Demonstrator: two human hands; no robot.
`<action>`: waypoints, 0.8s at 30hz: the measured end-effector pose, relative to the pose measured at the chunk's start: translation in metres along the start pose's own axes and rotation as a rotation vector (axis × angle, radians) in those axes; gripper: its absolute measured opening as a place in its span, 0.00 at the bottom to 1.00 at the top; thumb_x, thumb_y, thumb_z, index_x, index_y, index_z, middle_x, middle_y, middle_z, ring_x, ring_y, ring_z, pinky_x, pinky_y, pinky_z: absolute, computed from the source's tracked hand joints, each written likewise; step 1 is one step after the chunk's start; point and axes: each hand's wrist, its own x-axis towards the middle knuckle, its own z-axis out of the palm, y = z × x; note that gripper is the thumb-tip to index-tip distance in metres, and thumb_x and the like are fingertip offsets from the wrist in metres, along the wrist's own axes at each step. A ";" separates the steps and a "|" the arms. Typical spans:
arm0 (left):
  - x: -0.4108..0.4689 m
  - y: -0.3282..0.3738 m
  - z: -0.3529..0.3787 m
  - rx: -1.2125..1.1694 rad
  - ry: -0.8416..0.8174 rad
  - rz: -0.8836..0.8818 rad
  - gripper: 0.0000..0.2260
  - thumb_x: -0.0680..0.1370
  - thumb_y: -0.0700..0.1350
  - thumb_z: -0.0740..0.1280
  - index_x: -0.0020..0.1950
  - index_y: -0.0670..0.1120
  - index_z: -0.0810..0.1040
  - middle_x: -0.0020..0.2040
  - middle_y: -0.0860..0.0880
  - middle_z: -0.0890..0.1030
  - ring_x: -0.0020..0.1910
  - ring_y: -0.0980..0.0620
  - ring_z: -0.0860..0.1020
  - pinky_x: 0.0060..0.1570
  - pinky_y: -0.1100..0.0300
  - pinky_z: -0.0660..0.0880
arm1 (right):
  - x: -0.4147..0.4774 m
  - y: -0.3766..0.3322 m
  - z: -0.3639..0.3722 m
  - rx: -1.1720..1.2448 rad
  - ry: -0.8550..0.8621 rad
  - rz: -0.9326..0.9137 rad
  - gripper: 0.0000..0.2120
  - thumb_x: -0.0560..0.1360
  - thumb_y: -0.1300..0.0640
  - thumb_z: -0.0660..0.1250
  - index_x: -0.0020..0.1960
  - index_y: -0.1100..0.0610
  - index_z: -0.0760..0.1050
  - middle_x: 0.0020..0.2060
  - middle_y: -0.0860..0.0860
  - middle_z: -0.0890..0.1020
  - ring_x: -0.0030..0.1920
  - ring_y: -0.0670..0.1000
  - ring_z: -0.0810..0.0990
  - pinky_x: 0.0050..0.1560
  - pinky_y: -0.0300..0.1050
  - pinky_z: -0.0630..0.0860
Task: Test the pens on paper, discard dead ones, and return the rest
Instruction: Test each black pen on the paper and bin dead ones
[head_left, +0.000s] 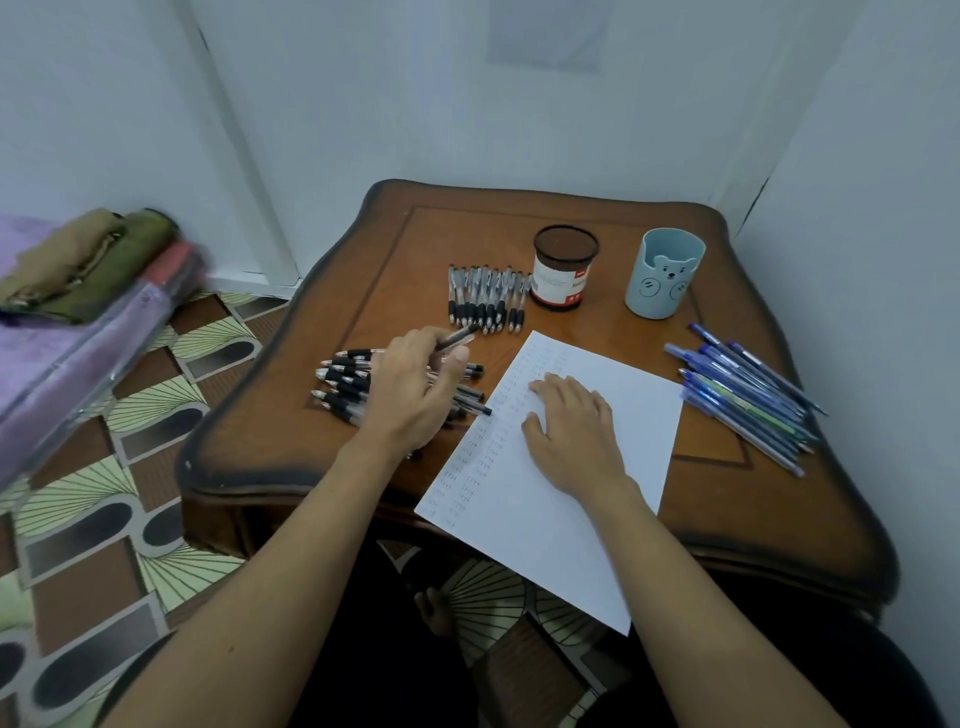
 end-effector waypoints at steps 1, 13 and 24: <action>0.001 0.003 0.000 0.011 -0.013 -0.018 0.20 0.80 0.65 0.54 0.44 0.51 0.75 0.39 0.53 0.73 0.41 0.54 0.71 0.50 0.46 0.70 | 0.000 0.000 0.000 0.001 0.000 0.001 0.23 0.83 0.49 0.54 0.77 0.51 0.64 0.78 0.49 0.63 0.79 0.51 0.56 0.79 0.56 0.48; 0.005 0.013 0.005 -0.103 -0.065 -0.141 0.22 0.71 0.62 0.63 0.30 0.43 0.74 0.28 0.50 0.75 0.33 0.52 0.75 0.55 0.34 0.74 | 0.001 0.000 -0.003 0.049 -0.009 0.016 0.22 0.82 0.48 0.56 0.76 0.49 0.64 0.78 0.48 0.63 0.79 0.50 0.55 0.79 0.55 0.46; 0.017 0.027 0.034 -0.336 -0.085 -0.139 0.13 0.84 0.38 0.59 0.58 0.47 0.82 0.50 0.55 0.78 0.44 0.64 0.76 0.44 0.70 0.72 | -0.001 0.007 -0.044 0.557 0.005 0.150 0.20 0.82 0.54 0.61 0.74 0.50 0.66 0.74 0.47 0.68 0.75 0.49 0.64 0.75 0.51 0.61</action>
